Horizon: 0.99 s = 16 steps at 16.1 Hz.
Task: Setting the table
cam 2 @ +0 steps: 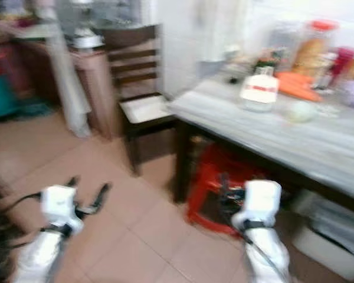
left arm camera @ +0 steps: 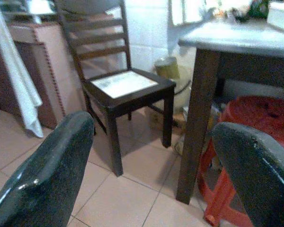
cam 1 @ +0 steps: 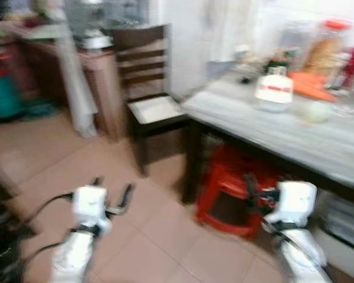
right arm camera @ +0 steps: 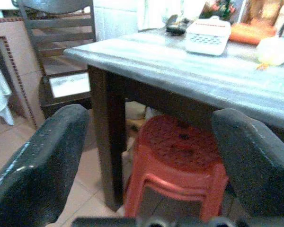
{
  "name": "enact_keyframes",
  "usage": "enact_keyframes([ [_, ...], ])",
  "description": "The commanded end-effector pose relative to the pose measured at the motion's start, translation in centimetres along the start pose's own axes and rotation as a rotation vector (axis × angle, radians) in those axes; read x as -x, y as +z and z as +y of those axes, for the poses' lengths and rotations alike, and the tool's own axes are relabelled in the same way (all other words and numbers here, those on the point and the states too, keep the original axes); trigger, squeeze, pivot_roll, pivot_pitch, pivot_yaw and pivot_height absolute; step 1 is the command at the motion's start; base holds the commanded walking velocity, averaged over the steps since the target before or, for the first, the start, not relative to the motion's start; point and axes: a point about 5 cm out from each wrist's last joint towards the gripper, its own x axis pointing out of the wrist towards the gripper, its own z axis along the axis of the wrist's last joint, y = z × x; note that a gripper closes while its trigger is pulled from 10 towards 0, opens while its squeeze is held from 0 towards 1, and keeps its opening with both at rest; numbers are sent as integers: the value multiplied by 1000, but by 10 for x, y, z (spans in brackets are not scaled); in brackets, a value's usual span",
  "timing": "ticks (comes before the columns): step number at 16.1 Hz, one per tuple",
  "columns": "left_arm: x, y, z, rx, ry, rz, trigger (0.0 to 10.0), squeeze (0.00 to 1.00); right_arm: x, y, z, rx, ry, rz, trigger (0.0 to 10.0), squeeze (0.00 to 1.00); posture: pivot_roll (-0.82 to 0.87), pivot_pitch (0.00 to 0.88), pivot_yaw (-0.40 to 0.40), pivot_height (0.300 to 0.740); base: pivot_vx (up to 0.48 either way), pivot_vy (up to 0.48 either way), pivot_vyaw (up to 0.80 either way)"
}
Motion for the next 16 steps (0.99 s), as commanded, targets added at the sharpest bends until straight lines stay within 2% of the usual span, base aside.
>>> enact_keyframes([
  [1,-4,3,-7,7,-31,-18,10000,0,1,1,-10,17,-26,3,10000,0,-6,0,-17,740,334,0,-800],
  [9,-5,0,-5,5,-14,13,10000,0,4,-1,-9,5,-28,11,10000,0,-10,0,-17,740,270,0,-782],
  [11,-7,-2,-5,6,16,60,10000,0,5,-3,-11,-10,-40,23,10000,0,-9,0,-21,740,0,0,0],
  [16,-7,-2,-4,-8,36,69,10000,0,3,-4,-12,-18,-46,34,10000,0,-3,0,-25,740,0,0,0],
])
